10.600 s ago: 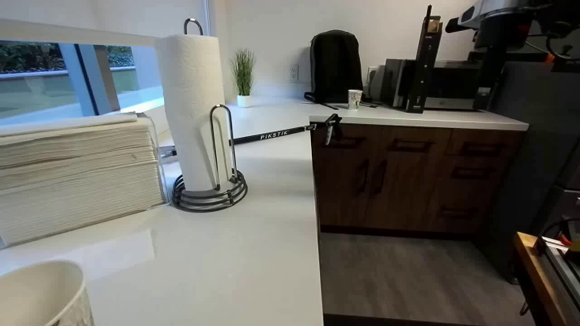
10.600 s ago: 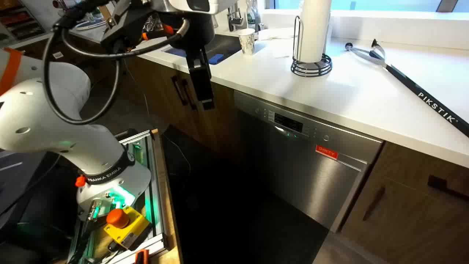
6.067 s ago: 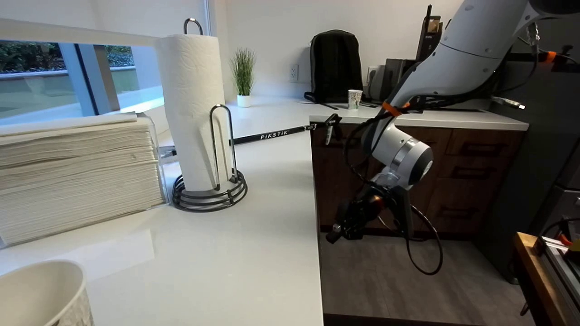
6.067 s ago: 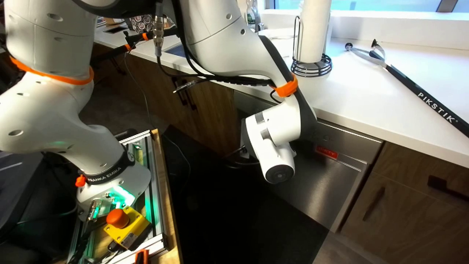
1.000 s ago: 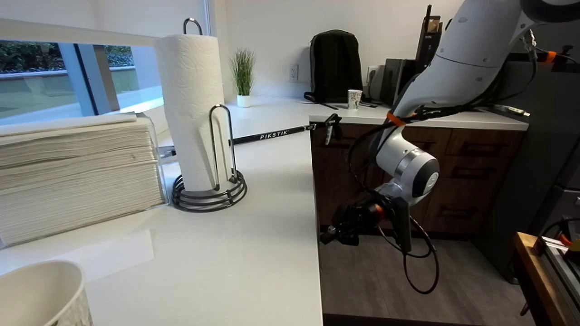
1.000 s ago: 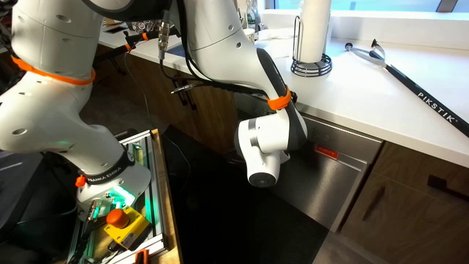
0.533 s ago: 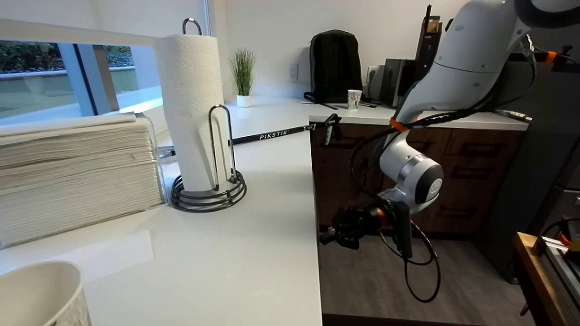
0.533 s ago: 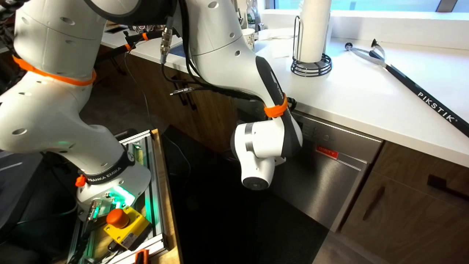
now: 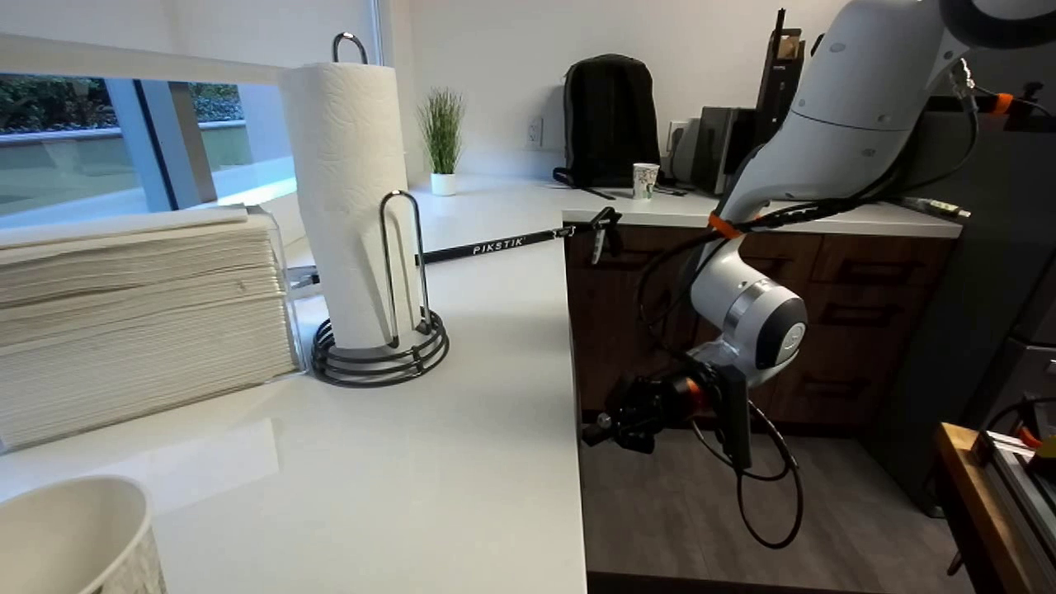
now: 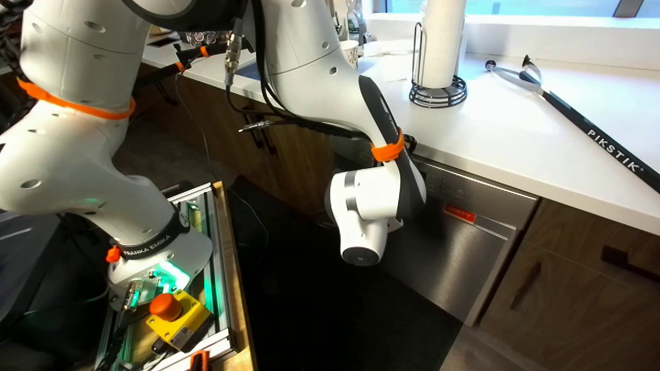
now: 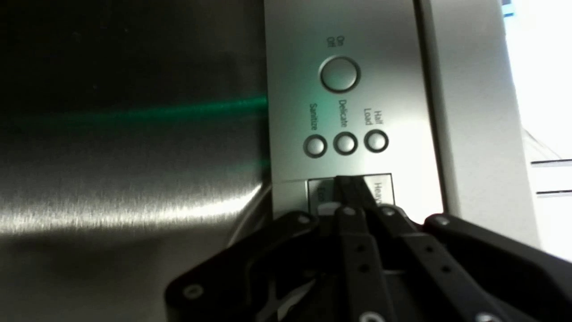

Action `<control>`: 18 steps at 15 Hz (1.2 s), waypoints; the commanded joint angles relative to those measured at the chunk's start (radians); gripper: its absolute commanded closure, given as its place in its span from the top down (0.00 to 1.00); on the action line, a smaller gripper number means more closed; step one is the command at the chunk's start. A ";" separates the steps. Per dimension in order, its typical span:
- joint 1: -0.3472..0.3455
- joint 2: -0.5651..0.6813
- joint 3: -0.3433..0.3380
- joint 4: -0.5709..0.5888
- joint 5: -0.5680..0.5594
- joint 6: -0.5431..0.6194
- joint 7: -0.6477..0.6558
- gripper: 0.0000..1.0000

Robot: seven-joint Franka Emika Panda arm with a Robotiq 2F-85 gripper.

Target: Press one of the buttons on the left side of the dish washing machine

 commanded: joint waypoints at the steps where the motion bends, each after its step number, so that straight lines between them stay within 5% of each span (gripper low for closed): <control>1: 0.061 -0.028 -0.024 0.001 -0.018 0.051 0.016 0.00; 7: 0.081 -0.112 -0.070 -0.062 -0.108 0.124 0.027 0.00; 13: 0.117 -0.281 -0.124 -0.179 -0.342 0.322 0.050 0.00; 14: 0.121 -0.329 -0.128 -0.214 -0.419 0.348 0.080 0.26; 18: 0.156 -0.549 -0.097 -0.352 -0.650 0.525 0.164 0.49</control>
